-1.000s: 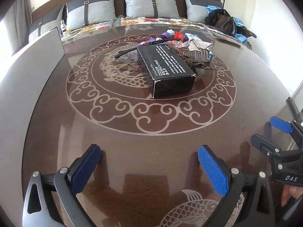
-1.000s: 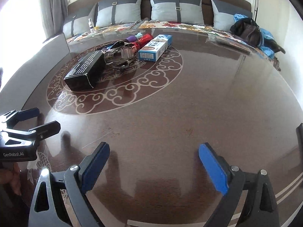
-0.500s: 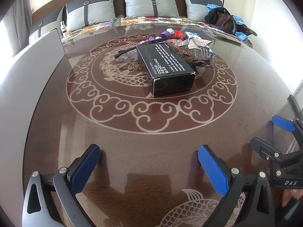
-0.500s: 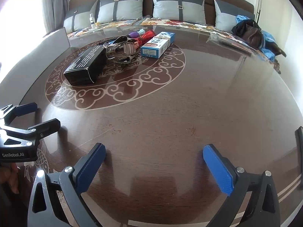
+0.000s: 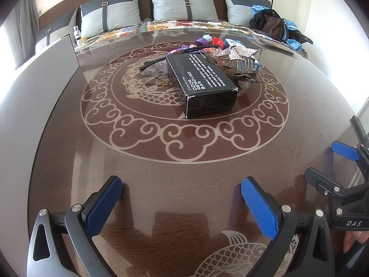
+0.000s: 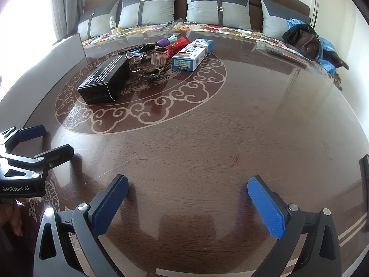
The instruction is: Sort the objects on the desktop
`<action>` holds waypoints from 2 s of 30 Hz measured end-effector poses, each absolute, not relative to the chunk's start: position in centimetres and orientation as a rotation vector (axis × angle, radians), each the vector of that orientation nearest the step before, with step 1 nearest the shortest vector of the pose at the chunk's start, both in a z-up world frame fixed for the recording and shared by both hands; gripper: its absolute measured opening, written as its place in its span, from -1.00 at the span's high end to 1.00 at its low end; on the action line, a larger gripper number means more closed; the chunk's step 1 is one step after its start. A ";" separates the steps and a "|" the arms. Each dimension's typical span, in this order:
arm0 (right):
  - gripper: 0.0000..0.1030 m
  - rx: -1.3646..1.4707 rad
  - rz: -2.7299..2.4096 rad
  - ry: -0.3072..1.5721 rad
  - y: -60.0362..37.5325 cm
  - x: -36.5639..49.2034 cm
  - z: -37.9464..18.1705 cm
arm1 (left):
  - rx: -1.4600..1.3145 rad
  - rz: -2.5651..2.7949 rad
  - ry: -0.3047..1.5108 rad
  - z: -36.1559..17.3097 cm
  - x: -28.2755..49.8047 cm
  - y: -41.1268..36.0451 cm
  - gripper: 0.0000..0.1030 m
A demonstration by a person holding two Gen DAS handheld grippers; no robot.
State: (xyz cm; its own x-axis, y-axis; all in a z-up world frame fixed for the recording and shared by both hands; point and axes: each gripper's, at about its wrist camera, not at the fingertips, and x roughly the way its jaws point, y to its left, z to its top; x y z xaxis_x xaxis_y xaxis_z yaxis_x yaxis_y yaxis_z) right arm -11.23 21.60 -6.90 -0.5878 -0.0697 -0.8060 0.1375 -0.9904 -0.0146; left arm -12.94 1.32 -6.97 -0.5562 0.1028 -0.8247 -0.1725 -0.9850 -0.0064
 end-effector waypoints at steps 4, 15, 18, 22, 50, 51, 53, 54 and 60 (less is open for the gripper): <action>-1.00 1.364 -2.698 0.114 21.6 -11.2 -6.9 | -1.391 2.639 0.112 -7.0 -12.9 1.3 -1.00; -1.00 1.364 -2.698 0.114 21.6 -11.2 -6.9 | -1.391 2.640 0.112 -7.0 -12.9 1.3 -1.00; -1.00 1.364 -2.698 0.114 21.6 -11.2 -6.9 | -1.392 2.639 0.112 -6.9 -13.0 1.2 -1.00; -1.00 1.365 -2.699 0.118 21.6 -11.2 -6.9 | -1.420 2.630 0.113 -6.8 -13.3 1.3 -1.00; -1.00 1.366 -2.699 0.119 21.6 -11.2 -6.9 | -1.612 2.566 0.106 -6.8 -26.8 5.5 -1.00; -1.00 1.366 -2.699 0.119 21.6 -11.2 -6.9 | -1.596 2.579 0.107 -6.8 -26.8 5.3 -1.00; -1.00 1.366 -2.700 0.119 21.6 -11.2 -6.8 | -1.578 2.613 0.087 -6.8 -26.7 4.6 -1.00; -1.00 1.367 -2.700 0.119 21.6 -11.2 -6.8 | -1.574 2.631 0.073 -6.8 -26.6 4.3 -1.00; -1.00 1.367 -2.700 0.119 21.5 -11.2 -6.8 | -1.507 2.672 0.068 -6.1 -26.1 3.4 -0.26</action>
